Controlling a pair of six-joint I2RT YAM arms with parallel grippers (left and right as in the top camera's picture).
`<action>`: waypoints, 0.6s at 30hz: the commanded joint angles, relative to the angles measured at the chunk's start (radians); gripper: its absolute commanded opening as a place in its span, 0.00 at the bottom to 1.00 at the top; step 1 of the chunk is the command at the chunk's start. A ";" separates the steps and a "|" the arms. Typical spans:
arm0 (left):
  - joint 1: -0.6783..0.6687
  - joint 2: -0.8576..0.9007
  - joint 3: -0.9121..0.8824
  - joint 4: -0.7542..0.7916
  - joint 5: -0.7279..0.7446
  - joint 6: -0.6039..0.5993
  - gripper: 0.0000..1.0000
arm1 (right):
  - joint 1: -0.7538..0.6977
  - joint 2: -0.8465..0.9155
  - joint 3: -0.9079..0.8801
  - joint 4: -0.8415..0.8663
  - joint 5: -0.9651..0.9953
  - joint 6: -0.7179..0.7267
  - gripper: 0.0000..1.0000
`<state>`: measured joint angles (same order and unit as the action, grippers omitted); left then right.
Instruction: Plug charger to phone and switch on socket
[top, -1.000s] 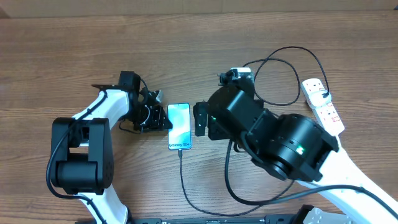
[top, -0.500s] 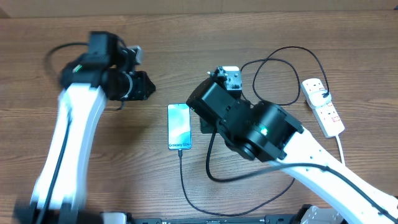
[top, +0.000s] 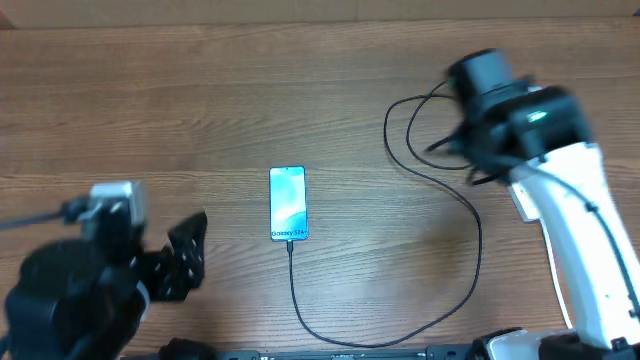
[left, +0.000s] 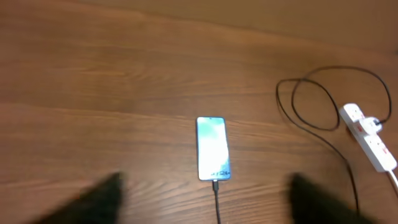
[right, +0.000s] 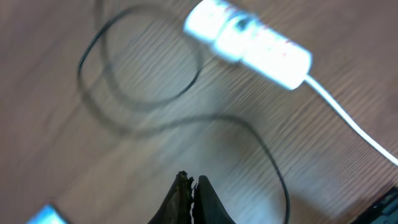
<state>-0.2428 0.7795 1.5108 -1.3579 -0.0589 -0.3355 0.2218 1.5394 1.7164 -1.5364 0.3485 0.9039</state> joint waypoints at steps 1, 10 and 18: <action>-0.006 -0.036 -0.005 -0.027 -0.056 -0.035 1.00 | -0.172 -0.007 0.005 0.033 -0.126 -0.101 0.04; -0.006 -0.036 -0.005 -0.090 -0.056 -0.035 1.00 | -0.534 0.077 0.005 0.081 -0.239 -0.303 0.04; -0.006 -0.036 -0.005 -0.126 -0.057 -0.022 1.00 | -0.636 0.252 0.005 0.092 -0.345 -0.442 0.04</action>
<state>-0.2428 0.7425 1.5101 -1.4570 -0.1020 -0.3496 -0.3931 1.7336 1.7164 -1.4528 0.0765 0.5442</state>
